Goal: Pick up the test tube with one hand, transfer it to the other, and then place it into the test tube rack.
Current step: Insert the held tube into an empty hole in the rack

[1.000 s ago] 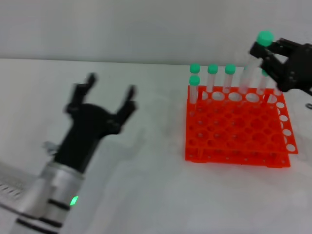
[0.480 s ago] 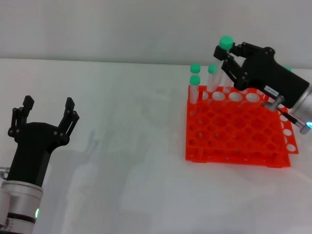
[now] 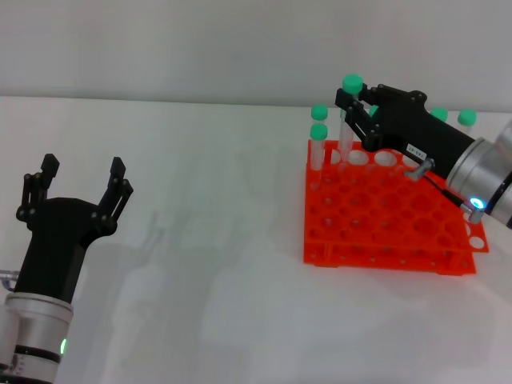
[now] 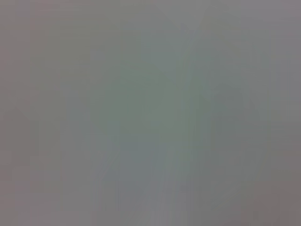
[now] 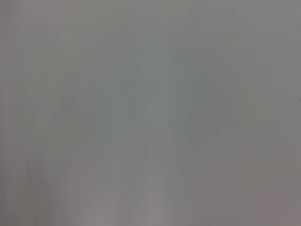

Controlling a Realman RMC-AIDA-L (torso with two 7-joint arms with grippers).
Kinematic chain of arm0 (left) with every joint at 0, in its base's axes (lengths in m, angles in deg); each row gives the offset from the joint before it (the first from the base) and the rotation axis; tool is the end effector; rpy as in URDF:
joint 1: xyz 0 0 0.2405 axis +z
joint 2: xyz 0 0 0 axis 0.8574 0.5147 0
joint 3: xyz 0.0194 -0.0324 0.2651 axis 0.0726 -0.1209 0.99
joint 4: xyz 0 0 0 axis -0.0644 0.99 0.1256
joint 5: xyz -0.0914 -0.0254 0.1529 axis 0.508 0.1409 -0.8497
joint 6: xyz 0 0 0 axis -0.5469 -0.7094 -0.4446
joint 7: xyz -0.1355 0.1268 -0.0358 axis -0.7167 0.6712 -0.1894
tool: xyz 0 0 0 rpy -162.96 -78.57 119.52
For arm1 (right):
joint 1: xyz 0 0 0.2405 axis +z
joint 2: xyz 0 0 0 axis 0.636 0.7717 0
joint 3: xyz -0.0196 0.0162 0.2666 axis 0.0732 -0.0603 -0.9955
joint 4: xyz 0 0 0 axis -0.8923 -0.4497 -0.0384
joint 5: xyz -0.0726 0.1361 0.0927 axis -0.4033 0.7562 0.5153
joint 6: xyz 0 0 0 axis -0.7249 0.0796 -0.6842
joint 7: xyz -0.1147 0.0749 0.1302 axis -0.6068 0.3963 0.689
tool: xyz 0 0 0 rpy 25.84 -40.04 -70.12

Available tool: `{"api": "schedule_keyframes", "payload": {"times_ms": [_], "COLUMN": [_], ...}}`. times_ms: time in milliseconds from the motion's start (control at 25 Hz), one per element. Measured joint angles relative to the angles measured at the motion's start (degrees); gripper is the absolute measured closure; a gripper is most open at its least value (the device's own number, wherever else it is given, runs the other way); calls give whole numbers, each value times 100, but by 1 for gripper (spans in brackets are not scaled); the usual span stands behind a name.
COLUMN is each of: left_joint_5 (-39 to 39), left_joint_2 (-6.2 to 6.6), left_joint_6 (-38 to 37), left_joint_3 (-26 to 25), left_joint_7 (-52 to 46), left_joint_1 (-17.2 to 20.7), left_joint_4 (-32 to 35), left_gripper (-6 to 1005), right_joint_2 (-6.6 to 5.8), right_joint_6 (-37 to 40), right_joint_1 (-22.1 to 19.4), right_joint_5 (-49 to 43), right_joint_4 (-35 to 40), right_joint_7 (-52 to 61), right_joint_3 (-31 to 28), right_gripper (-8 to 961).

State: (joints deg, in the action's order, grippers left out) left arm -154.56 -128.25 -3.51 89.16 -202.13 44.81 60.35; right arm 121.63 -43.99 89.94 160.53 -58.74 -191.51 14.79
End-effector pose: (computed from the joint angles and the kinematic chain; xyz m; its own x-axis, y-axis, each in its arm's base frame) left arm -0.2800 0.3026 -0.0210 0.6714 -0.1927 0.7155 0.7131 -0.0947 -0.6947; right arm 0.1552 0.4321 -0.0526 0.6712 0.0518 -0.7395 -0.4953 -0.7109 -0.4993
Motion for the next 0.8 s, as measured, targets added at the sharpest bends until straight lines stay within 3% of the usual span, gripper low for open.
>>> {"api": "schedule_keyframes", "payload": {"times_ms": [800], "left_joint_5": [3], "left_joint_2": [0], "left_joint_6": [-73], "left_joint_3": [9], "left_joint_7": [-57], "left_joint_1": [-24], "left_joint_4": [-1], "left_gripper": [104], "right_joint_2": [0], "right_joint_6": [721], "right_joint_1": [279], "right_joint_5": [-62], "right_joint_4": [-532], "right_joint_7": [-698], "right_joint_3": [-670], "right_gripper": [729]}}
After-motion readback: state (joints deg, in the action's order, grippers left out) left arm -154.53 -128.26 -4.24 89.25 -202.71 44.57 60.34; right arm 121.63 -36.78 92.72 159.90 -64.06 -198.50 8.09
